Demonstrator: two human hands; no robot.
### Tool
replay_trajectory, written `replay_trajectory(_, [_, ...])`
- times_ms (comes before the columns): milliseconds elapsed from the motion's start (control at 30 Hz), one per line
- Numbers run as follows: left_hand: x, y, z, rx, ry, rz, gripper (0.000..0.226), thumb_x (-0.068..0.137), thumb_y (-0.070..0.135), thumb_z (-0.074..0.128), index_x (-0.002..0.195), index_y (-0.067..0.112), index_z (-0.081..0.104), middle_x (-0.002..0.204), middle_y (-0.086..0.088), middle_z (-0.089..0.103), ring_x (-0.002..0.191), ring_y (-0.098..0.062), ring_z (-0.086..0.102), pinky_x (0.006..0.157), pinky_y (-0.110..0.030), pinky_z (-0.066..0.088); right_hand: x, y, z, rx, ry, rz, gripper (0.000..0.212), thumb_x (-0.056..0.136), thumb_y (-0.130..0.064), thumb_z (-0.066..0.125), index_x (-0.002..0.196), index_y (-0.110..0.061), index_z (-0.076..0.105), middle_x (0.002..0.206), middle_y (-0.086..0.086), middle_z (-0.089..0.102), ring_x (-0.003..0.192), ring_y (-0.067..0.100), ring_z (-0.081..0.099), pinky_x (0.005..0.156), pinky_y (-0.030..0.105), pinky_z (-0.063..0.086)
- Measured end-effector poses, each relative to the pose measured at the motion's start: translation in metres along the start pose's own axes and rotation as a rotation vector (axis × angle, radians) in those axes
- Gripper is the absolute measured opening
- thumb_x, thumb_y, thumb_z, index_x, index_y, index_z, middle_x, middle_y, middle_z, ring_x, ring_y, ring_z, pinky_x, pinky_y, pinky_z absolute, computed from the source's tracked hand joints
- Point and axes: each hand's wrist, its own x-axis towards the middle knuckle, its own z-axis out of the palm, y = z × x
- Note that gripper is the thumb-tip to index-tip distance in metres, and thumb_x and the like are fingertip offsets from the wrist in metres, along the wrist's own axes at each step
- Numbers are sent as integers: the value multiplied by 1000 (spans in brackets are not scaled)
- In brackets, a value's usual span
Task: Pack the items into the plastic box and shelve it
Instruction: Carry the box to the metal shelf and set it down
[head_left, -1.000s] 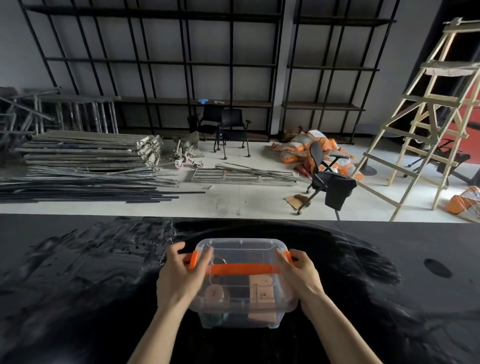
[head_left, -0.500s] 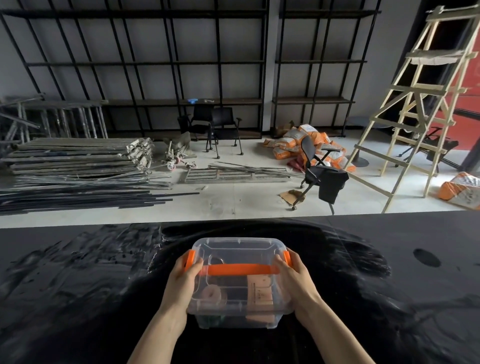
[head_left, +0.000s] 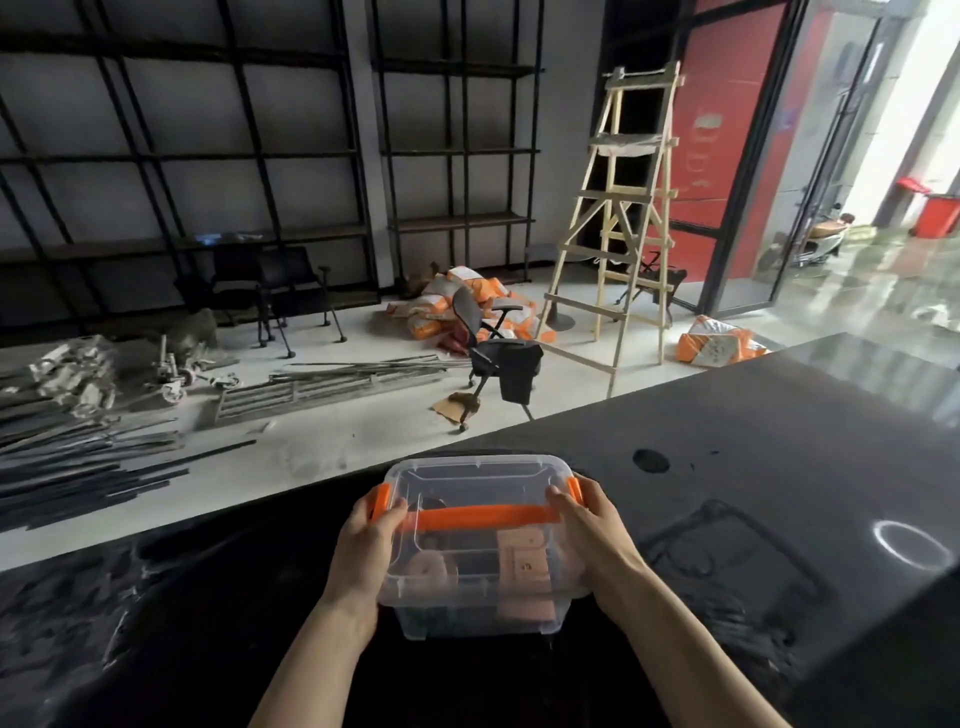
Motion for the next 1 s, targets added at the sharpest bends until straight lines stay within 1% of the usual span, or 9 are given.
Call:
replay_trajectory(133, [-2, 9, 43, -2, -192, 14, 18, 91, 41, 62, 109, 39, 63, 115, 6, 72, 113, -23, 65, 105, -58, 43, -23, -5, -50, -4, 157, -23, 38, 92, -36, 59, 129, -28, 54, 113, 2, 69, 102, 25, 70, 90, 53, 59])
replay_trajectory(200, [-9, 9, 64, -4, -299, 21, 28, 89, 43, 62, 116, 39, 63, 119, 8, 72, 116, -21, 64, 106, -57, 43, -39, -4, -73, -4, 248, -21, 39, 92, -34, 59, 129, -26, 55, 113, 2, 69, 102, 24, 70, 91, 49, 59])
replay_trajectory(300, [-24, 9, 97, 2, -442, 40, 44, 90, 42, 60, 133, 32, 58, 121, 8, 70, 118, -19, 62, 109, -55, 41, -69, 0, -106, 1, 381, -12, 37, 95, -31, 58, 131, -23, 55, 114, 4, 69, 100, 23, 69, 78, 39, 58])
replay_trajectory(467, [-64, -1, 158, 17, -659, 13, 48, 90, 44, 60, 137, 35, 55, 127, 8, 68, 118, -19, 62, 106, -54, 44, -132, 25, -165, 31, 613, 4, 39, 96, -30, 59, 134, -21, 54, 114, 5, 68, 93, 18, 69, 63, 31, 53])
replay_trajectory(600, [-111, -18, 201, 37, -825, 10, 44, 94, 40, 59, 137, 33, 54, 126, 5, 68, 115, -20, 64, 104, -52, 47, -192, 53, -202, 106, 759, 24, 38, 99, -32, 57, 134, -21, 52, 116, 8, 67, 96, 24, 71, 69, 37, 59])
replay_trajectory(733, [-167, -37, 236, 52, -951, 49, 33, 97, 30, 58, 129, 26, 59, 116, 0, 71, 107, -22, 68, 90, -45, 55, -253, 82, -233, 108, 881, 44, 36, 102, -33, 52, 136, -20, 47, 113, 4, 64, 90, 16, 66, 59, 27, 52])
replay_trajectory(800, [-192, -53, 253, 82, -1003, 71, 37, 94, 32, 60, 129, 22, 61, 115, -4, 73, 106, -25, 69, 93, -49, 55, -281, 101, -246, 111, 946, 51, 37, 103, -34, 52, 136, -20, 47, 116, 7, 64, 93, 19, 66, 65, 32, 55])
replay_trajectory(900, [-230, -86, 272, 112, -1083, 77, 42, 93, 33, 60, 133, 18, 60, 119, -9, 72, 109, -28, 68, 99, -54, 51, -319, 141, -264, 144, 1028, 75, 39, 101, -36, 53, 137, -22, 48, 122, 10, 64, 106, 30, 65, 90, 52, 58])
replay_trajectory(1000, [-270, -129, 282, 131, -1177, 34, 39, 96, 35, 58, 133, 21, 58, 116, -7, 73, 103, -25, 70, 77, -44, 62, -356, 186, -279, 195, 1102, 96, 42, 99, -37, 54, 138, -22, 49, 125, 10, 64, 112, 32, 63, 98, 57, 53])
